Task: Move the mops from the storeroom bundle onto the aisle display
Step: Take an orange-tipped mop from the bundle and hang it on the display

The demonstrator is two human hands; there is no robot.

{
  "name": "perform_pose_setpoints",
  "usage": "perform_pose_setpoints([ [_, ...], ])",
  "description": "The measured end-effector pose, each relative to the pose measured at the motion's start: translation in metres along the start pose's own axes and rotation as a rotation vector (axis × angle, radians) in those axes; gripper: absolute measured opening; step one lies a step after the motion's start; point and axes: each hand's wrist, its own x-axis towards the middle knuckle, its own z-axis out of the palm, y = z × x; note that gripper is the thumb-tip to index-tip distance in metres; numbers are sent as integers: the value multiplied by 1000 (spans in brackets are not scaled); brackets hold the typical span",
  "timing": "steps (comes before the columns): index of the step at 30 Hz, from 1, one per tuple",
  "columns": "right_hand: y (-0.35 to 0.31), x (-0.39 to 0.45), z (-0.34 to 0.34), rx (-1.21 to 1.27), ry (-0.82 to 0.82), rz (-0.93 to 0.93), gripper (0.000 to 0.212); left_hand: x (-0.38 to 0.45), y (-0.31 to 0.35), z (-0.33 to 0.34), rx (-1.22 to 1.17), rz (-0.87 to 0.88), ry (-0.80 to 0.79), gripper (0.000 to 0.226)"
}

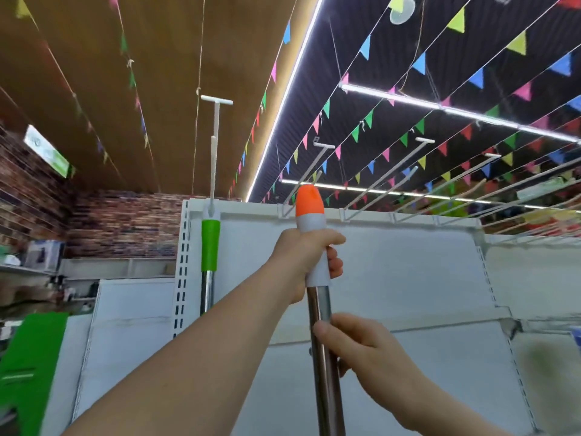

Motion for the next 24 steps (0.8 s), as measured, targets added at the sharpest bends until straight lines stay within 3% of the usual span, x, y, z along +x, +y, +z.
perform_pose_setpoints([
  [4,-3,18,-9,84,135,-121,41,16,14,14,69,63,-31,18],
  [7,-4,37,-18,48,186,-204,44,25,24,16,218,96,-4,30],
  [10,-4,57,-28,42,207,-212,40,29,27,16,336,142,33,18],
  [16,3,82,-38,5,304,-212,45,44,18,27,445,227,137,17],
  [24,14,95,-42,-47,259,-224,42,53,5,26,412,234,202,13],
])
